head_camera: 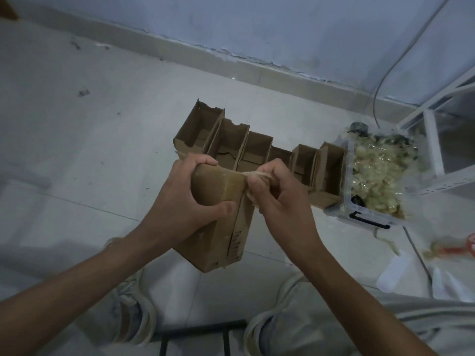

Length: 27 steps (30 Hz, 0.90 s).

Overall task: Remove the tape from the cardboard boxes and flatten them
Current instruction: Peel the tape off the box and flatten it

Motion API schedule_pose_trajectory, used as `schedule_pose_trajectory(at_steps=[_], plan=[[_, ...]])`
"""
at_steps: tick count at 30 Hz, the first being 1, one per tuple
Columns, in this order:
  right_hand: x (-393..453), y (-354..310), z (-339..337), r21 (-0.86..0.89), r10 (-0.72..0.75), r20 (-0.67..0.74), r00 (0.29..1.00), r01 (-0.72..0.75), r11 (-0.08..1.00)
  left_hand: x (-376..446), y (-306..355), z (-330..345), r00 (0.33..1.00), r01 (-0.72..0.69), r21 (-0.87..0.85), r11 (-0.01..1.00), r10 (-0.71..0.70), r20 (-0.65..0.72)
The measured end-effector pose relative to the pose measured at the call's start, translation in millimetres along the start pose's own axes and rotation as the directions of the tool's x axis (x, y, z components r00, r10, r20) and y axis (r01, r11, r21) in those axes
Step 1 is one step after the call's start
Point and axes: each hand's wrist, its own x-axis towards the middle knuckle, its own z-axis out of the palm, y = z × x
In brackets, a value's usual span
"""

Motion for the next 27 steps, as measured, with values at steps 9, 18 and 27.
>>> schedule_pose_trajectory(at_steps=[9, 18, 27], plan=[[16, 8, -45, 0.564, 0.256, 0.368, 0.894, -0.433, 0.703, 4, 7, -3, 0.982, 0.012, -0.132, 0.991, 0.014, 0.190], [12, 4, -37, 0.717, 0.184, 0.412, 0.892, -0.442, 0.539, 5, 0, -6, 0.980, -0.196, 0.019, 0.980, 0.196, 0.042], [7, 1, -24, 0.743, 0.151, 0.480, 0.864, -0.492, 0.455, 5, 4, -6, 0.985, -0.141, 0.023, 0.990, 0.143, -0.096]])
